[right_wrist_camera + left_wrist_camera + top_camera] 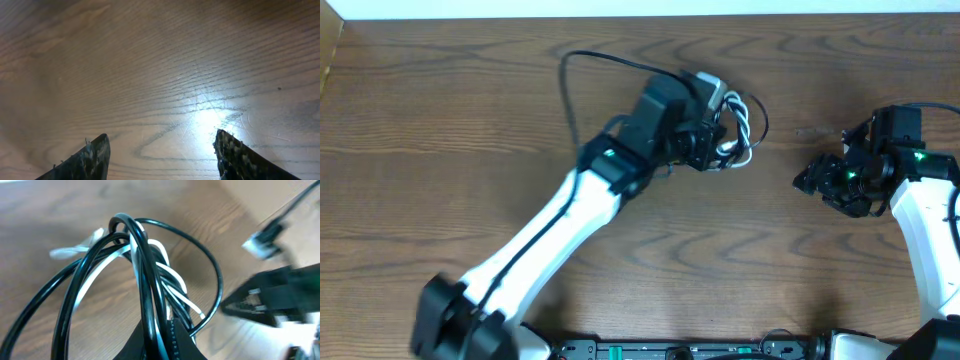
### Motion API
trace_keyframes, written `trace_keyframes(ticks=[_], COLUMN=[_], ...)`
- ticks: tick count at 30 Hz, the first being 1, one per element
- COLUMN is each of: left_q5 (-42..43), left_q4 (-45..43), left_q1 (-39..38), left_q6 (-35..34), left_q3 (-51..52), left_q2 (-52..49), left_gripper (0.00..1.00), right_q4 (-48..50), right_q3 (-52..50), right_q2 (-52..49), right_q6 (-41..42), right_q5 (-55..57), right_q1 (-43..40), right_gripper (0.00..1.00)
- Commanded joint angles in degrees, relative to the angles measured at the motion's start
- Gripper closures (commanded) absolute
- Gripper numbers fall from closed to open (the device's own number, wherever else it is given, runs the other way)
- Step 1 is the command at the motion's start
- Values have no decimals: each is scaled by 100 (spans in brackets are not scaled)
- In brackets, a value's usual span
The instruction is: Untangle cables
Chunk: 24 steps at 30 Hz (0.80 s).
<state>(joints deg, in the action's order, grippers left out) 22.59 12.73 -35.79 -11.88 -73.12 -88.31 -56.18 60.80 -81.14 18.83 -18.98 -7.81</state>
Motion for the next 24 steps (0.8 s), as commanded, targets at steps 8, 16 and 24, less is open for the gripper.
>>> trace_keyframes(ticks=[8, 16, 24], left_q5=[166, 544, 2673], left_q4=[98, 649, 780], left_q1=[111, 175, 1172], left_q6=[-92, -79, -70], left_q3=[-72, -72, -72], left_q2=[356, 313, 313], left_gripper=[93, 93, 93], right_q4=[-20, 380, 1631], right_q3=[59, 59, 59], right_q2=[46, 46, 24], right_q6=[-76, -575, -310], right_q5=[-15, -1073, -1832], right_q1=[-33, 199, 1056], right_gripper=[37, 37, 37])
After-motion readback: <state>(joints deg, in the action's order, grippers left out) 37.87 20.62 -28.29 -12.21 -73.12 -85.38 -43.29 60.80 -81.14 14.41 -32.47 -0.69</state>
